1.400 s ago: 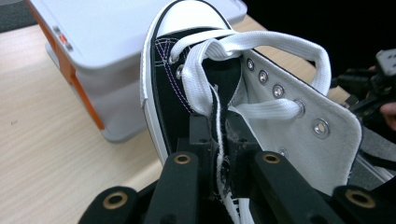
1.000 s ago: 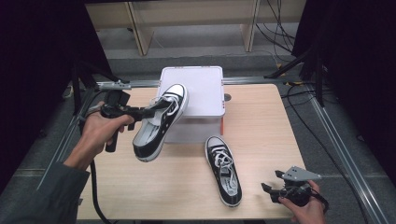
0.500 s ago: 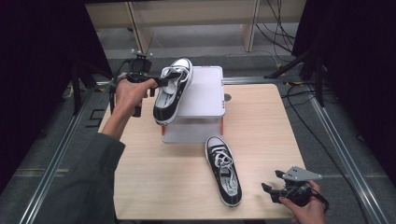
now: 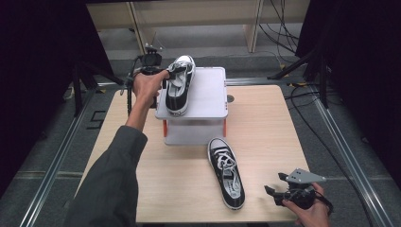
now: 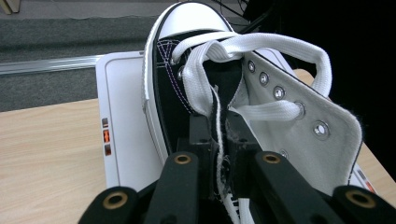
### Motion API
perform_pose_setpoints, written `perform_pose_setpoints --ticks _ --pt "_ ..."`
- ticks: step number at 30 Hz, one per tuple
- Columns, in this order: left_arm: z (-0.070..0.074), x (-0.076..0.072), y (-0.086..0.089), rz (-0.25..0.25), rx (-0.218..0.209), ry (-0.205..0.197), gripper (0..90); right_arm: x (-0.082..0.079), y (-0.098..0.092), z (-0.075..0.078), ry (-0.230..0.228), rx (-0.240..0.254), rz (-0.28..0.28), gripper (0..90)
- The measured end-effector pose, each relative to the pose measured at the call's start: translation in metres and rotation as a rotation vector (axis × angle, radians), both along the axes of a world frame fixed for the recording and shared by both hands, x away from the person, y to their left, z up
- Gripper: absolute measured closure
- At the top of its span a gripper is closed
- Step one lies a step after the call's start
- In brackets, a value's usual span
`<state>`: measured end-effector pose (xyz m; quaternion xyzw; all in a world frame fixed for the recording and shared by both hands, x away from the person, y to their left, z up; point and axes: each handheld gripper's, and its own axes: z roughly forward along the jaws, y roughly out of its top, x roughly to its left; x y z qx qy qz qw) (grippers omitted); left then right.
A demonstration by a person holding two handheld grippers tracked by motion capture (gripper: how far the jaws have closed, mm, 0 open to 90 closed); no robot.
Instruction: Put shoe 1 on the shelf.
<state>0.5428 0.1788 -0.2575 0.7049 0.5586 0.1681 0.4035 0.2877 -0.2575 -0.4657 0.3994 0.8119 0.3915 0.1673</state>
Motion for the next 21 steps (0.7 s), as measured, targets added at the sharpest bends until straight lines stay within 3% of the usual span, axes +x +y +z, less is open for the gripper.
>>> perform_pose_setpoints --ticks 2,3,5,7,8,10,11,12,14,15,17,18,21 --pt "-0.002 0.007 -0.004 0.012 -0.002 0.006 83.2 0.001 0.001 0.000 0.016 0.012 0.010 27.7" --pt "-0.002 0.007 -0.004 0.012 -0.002 0.006 83.1 0.001 0.000 0.000 -0.002 0.001 0.013 27.6" --pt "-0.008 0.014 -0.005 0.035 -0.023 0.019 83.1 -0.002 0.002 0.000 0.040 0.020 -0.016 27.5" --pt "-0.010 0.016 -0.005 0.043 -0.018 0.028 83.0 0.000 0.001 -0.001 0.024 0.019 0.000 27.5" --pt "-0.013 0.020 -0.004 0.049 0.002 0.043 83.0 0.000 0.001 -0.001 0.023 0.018 0.000 27.5" --pt "-0.016 0.022 -0.005 0.045 0.025 0.033 82.6 0.000 0.001 -0.001 0.020 0.012 0.004 27.5" --pt "-0.018 0.023 -0.005 0.045 0.018 0.039 82.1 -0.001 0.000 0.001 -0.001 -0.015 -0.003 27.5" --pt "-0.019 0.023 -0.005 0.049 -0.010 0.032 81.5 -0.001 0.001 0.000 0.022 0.007 0.004 27.5" --pt "-0.020 0.024 -0.005 0.049 -0.016 0.029 80.8 0.000 0.001 -0.001 0.005 0.004 0.012 27.5" --pt "-0.020 0.024 -0.006 0.051 -0.029 0.024 75.7 0.000 0.001 -0.001 -0.006 -0.010 0.006 27.4" --pt "-0.018 0.023 -0.005 0.037 -0.021 0.018 70.9 -0.001 0.002 -0.001 0.014 0.003 -0.009 27.4" --pt "-0.017 0.021 -0.005 0.023 -0.037 0.024 64.0 -0.003 0.003 0.000 0.025 0.014 -0.022 27.4" --pt "-0.013 0.019 -0.001 0.040 -0.030 0.025 47.3 -0.001 0.001 0.000 -0.001 -0.007 -0.003 27.4"
